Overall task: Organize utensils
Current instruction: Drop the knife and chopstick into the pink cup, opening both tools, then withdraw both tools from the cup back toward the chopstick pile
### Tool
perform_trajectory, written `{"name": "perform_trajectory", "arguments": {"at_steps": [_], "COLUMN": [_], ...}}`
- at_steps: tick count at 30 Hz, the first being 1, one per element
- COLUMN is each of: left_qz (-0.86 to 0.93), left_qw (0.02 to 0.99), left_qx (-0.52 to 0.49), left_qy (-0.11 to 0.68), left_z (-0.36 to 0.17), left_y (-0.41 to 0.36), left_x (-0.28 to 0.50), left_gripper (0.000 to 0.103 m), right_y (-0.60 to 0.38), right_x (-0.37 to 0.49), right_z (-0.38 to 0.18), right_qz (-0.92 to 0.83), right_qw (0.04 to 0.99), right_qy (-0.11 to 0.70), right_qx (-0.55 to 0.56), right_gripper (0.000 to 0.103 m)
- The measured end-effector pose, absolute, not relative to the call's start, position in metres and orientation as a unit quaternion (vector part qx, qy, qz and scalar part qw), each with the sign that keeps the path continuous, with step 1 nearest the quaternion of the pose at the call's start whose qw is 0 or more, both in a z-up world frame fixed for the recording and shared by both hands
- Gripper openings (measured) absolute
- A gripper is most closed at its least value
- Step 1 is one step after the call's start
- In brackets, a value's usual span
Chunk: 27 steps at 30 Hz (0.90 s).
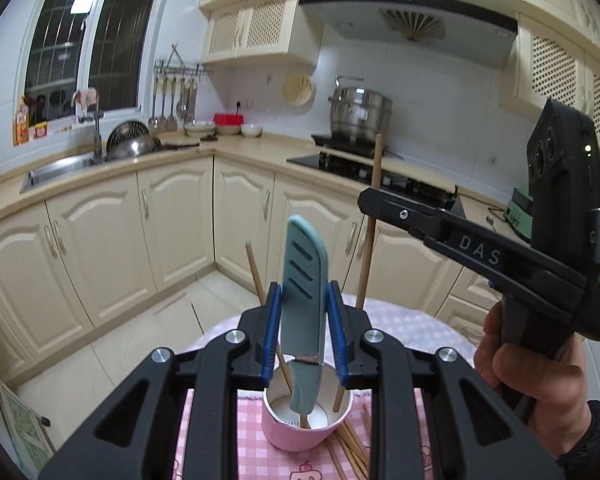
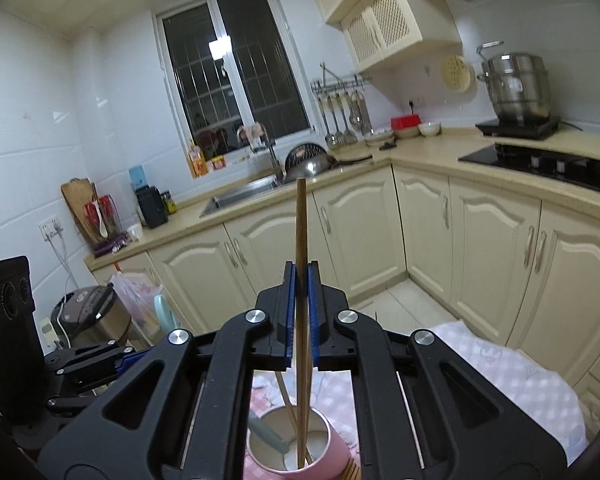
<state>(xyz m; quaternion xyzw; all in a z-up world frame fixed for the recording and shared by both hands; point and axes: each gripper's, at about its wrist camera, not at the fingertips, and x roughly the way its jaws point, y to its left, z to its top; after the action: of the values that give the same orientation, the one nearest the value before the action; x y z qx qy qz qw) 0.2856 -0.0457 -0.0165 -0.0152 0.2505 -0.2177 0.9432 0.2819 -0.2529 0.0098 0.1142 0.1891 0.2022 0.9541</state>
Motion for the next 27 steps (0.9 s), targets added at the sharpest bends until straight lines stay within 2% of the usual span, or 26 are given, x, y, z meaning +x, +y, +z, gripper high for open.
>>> {"name": "perform_trajectory", "arguments": {"at_steps": [3, 4, 5, 6, 7, 9, 11, 13, 18, 27], "left_qz": [-0.218, -0.215, -0.214, -0.214, -0.213, -0.205, -0.201, -0.192, -0.168, -0.143], "left_qw": [0.938, 0.937, 0.938, 0.938, 0.939, 0.944, 0.946, 0.949, 0.956, 0.953], "left_qx": [-0.013, -0.013, -0.015, -0.016, -0.017, -0.018, -0.017, -0.015, -0.009, -0.008], "left_qy": [0.27, 0.274, 0.274, 0.272, 0.27, 0.259, 0.253, 0.25, 0.241, 0.266], "left_z": [-0.031, -0.034, -0.035, -0.035, -0.034, -0.032, -0.03, -0.028, -0.027, -0.045], "left_y": [-0.047, -0.047, -0.045, -0.044, -0.043, -0.039, -0.036, -0.034, -0.03, -0.024], "left_x": [0.292, 0.293, 0.292, 0.291, 0.289, 0.284, 0.278, 0.27, 0.249, 0.223], "left_gripper": [0.022, 0.023, 0.023, 0.029, 0.045, 0.065, 0.067, 0.075, 0.082, 0.082], "right_y": [-0.249, -0.25, -0.251, -0.256, -0.259, -0.27, -0.282, -0.295, -0.317, -0.335], "right_x": [0.288, 0.29, 0.29, 0.288, 0.286, 0.28, 0.275, 0.268, 0.249, 0.219], "right_z": [-0.005, -0.011, -0.014, -0.017, -0.018, -0.018, -0.02, -0.02, -0.024, -0.038], "right_qz": [0.211, 0.211, 0.207, 0.197, 0.191, 0.184, 0.181, 0.171, 0.153, 0.132], "right_qw": [0.946, 0.942, 0.941, 0.941, 0.942, 0.942, 0.939, 0.938, 0.934, 0.921], "right_qy": [0.222, 0.237, 0.244, 0.249, 0.246, 0.242, 0.246, 0.248, 0.263, 0.314], "right_qx": [0.109, 0.11, 0.112, 0.119, 0.125, 0.139, 0.157, 0.172, 0.189, 0.188], "right_gripper": [0.008, 0.017, 0.055, 0.077, 0.087, 0.087, 0.088, 0.091, 0.093, 0.093]}}
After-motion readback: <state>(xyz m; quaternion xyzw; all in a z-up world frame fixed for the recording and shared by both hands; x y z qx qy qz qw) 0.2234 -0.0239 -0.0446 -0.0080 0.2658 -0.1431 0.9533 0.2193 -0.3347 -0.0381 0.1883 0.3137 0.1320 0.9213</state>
